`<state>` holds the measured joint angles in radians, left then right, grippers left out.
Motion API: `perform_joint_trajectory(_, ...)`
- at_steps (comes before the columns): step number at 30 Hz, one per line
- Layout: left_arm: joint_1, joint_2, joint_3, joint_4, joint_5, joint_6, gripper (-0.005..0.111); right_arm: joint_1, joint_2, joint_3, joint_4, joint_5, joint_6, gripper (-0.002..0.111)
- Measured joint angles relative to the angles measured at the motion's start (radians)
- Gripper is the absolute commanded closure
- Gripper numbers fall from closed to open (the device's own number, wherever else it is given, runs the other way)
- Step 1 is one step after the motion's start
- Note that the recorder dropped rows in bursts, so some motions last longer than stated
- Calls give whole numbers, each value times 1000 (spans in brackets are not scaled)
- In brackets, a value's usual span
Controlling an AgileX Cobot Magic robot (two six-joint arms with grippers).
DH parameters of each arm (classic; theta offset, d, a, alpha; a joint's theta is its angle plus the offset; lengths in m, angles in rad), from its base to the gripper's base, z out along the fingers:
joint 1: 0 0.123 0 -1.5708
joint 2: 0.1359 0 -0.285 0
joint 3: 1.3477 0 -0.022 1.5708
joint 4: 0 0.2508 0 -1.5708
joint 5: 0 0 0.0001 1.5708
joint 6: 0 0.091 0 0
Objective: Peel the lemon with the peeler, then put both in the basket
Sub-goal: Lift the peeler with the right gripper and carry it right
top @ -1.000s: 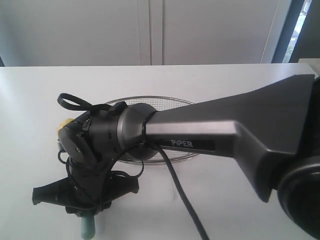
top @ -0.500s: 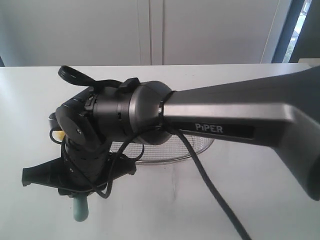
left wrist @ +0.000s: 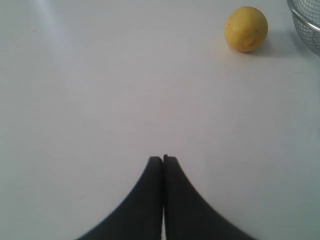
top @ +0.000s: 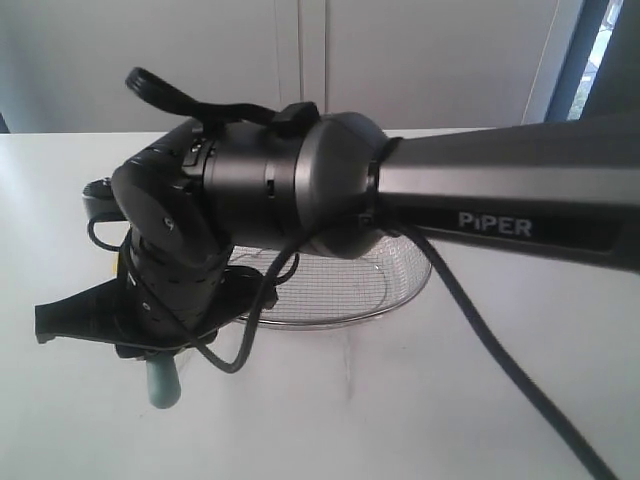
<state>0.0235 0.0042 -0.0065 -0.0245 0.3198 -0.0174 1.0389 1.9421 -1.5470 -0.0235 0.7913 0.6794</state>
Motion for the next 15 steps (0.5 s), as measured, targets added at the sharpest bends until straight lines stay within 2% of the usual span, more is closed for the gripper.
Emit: perform_joint_trajectory(15, 0, 0, 0, 0, 0, 0, 107, -70, -106, 0, -68, 82, -101, 108)
